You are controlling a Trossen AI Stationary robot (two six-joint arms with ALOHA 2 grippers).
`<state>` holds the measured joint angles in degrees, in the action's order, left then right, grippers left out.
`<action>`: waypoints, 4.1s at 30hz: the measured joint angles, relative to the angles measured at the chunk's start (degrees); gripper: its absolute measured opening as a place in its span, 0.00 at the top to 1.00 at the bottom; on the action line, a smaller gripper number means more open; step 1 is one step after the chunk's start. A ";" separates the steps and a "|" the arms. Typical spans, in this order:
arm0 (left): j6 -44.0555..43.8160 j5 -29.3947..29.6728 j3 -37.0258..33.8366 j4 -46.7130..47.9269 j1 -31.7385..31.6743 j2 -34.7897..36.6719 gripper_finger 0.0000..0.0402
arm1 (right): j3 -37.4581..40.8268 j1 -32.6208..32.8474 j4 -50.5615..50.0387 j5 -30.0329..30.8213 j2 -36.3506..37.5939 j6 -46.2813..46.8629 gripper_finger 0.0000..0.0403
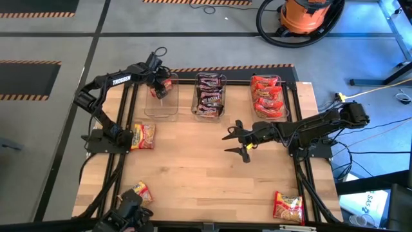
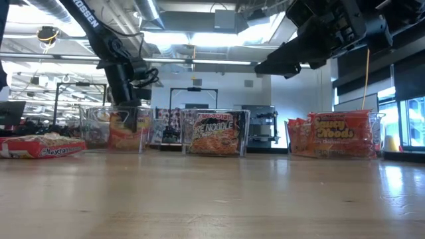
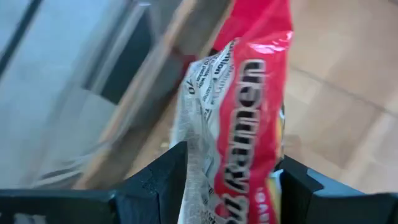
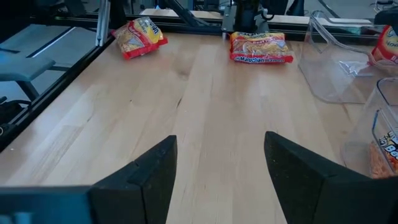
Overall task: Sort Maruchan noodles
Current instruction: Put the red noodle pack into the left transparent bin
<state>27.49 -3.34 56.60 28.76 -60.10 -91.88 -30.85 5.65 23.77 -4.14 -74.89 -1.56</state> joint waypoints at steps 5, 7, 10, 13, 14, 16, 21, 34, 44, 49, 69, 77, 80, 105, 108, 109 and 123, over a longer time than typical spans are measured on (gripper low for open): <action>0.04 3.93 0.02 -0.89 0.00 0.02 0.56 | 0.00 0.00 0.02 0.00 0.02 0.00 0.45; 0.20 2.81 0.02 -0.85 0.28 0.02 0.56 | 0.00 0.00 0.02 0.00 0.02 0.00 0.45; 1.84 0.46 0.02 -0.93 1.17 0.02 0.56 | 0.00 0.00 0.07 0.00 0.02 0.00 0.45; 3.49 -0.17 0.02 -1.53 1.90 0.02 0.56 | 0.00 0.00 0.19 0.00 0.02 0.00 0.45; 3.96 0.53 0.02 -1.98 1.94 0.02 0.56 | 0.00 0.00 0.19 0.00 0.00 0.00 0.45; 3.90 3.61 0.02 -3.35 1.91 0.04 0.56 | 0.00 0.00 0.19 0.00 0.02 0.00 0.45; 3.10 4.10 0.04 -4.30 1.88 0.77 0.56 | 0.00 0.00 0.17 0.00 0.02 0.00 0.45; 2.01 -1.55 0.09 -3.45 0.37 3.71 0.56 | -0.02 0.00 0.17 0.00 0.00 0.08 0.45; -0.40 1.33 0.09 -1.78 0.99 3.39 0.56 | -0.02 -0.02 0.19 0.00 0.01 0.20 0.45; -4.05 4.80 0.09 -0.28 0.96 1.50 0.56 | -0.02 -0.02 0.39 0.00 0.00 0.20 0.45; 5.85 5.17 3.97 8.67 6.12 1.86 0.86 | -0.04 -0.02 0.61 0.02 0.01 0.17 0.45; 11.90 -8.24 3.68 9.97 0.95 0.07 0.86 | -0.04 -0.02 0.61 0.02 0.02 0.17 0.45; 9.00 -6.81 3.56 7.06 -0.18 -1.83 0.86 | -0.04 -0.02 0.61 0.02 0.02 0.15 0.45; 5.61 -3.35 6.07 3.67 0.55 0.87 0.66 | -0.04 -0.04 1.29 0.02 0.02 -0.22 0.45; 5.00 -1.42 6.14 3.41 0.52 1.93 0.66 | -0.04 -0.04 1.54 0.02 0.01 -0.22 0.45; 4.59 -0.61 6.16 3.32 0.49 1.95 0.66 | -0.04 -0.04 1.59 0.02 0.02 -0.22 0.45; -1.41 6.98 6.16 1.15 4.27 6.59 0.66 | -0.04 -0.04 1.89 0.42 0.02 -0.26 0.45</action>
<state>26.07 3.64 62.76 29.90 -55.82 -85.28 -30.89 5.61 25.66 -3.73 -74.87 -1.83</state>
